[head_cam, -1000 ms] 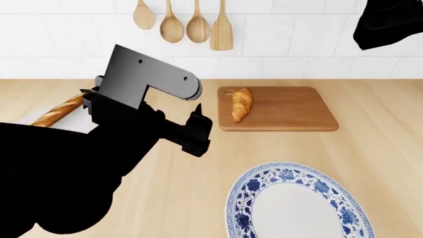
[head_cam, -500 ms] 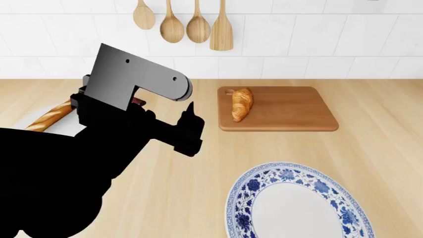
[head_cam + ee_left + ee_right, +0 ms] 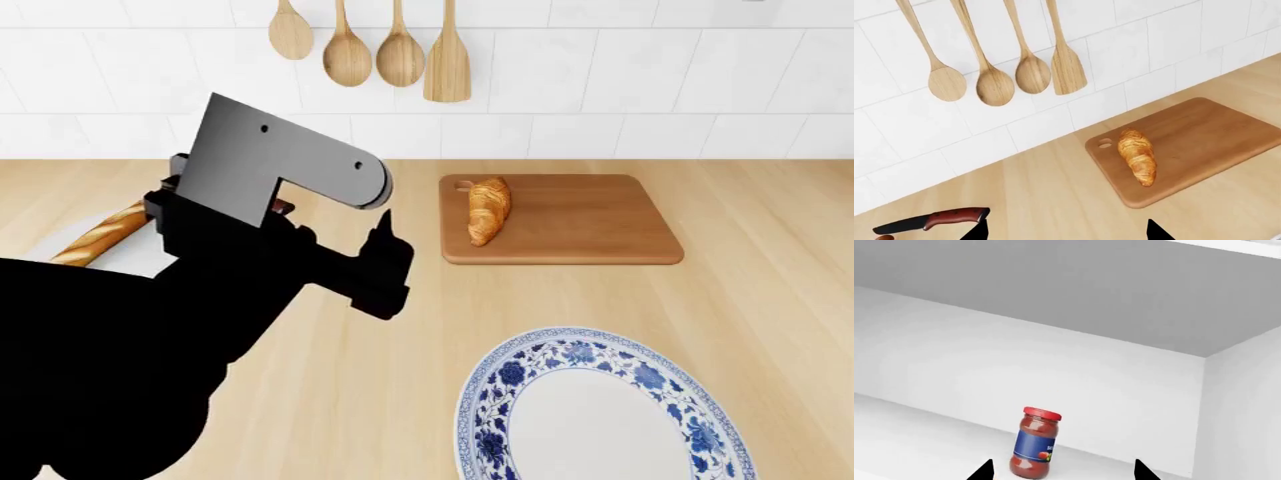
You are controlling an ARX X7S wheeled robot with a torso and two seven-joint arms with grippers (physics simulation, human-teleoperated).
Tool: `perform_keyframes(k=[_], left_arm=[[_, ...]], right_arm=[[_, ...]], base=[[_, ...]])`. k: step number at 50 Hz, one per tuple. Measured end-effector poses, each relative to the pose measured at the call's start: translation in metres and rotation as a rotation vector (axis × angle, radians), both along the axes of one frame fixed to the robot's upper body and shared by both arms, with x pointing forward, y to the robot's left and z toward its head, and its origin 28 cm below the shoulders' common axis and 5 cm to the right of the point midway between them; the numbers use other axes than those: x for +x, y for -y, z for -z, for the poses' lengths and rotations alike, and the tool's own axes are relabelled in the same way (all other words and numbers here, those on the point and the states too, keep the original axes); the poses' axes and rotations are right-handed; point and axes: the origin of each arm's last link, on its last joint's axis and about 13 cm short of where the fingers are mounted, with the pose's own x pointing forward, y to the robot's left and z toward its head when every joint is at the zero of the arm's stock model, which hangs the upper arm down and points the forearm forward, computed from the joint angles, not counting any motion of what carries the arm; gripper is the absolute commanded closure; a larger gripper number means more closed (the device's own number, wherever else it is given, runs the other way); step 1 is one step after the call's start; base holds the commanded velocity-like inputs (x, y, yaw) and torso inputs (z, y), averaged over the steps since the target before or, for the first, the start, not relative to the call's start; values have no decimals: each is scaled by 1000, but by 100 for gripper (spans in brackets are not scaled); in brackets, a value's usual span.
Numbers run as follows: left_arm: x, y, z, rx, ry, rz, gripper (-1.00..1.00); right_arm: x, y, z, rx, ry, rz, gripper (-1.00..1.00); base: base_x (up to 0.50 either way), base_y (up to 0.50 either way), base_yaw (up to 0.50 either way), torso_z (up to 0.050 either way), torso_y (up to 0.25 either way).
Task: From the different types of pastries on the counter, select a croissant and place it on the cutting board. Then retrieve a jar of jam from the cabinet and place it alongside the croissant on the cutting board.
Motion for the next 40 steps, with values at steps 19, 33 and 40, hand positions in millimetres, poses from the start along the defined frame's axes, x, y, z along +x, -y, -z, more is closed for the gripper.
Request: perform_keyframes(k=[19, 33, 40], left_arm=[[1, 0, 1, 6, -1, -10, -100], [2, 0, 4, 8, -10, -15, -100], [2, 0, 5, 10, -13, -18, -100]], right_arm=[[19, 3, -56, 48, -55, -35, -100], [32, 3, -86, 78, -113, -64, -100], [38, 0, -91, 75, -159, -80, -100]], base=[[0, 0, 0, 0, 0], [0, 0, 0, 0, 0], [0, 0, 0, 0, 0]])
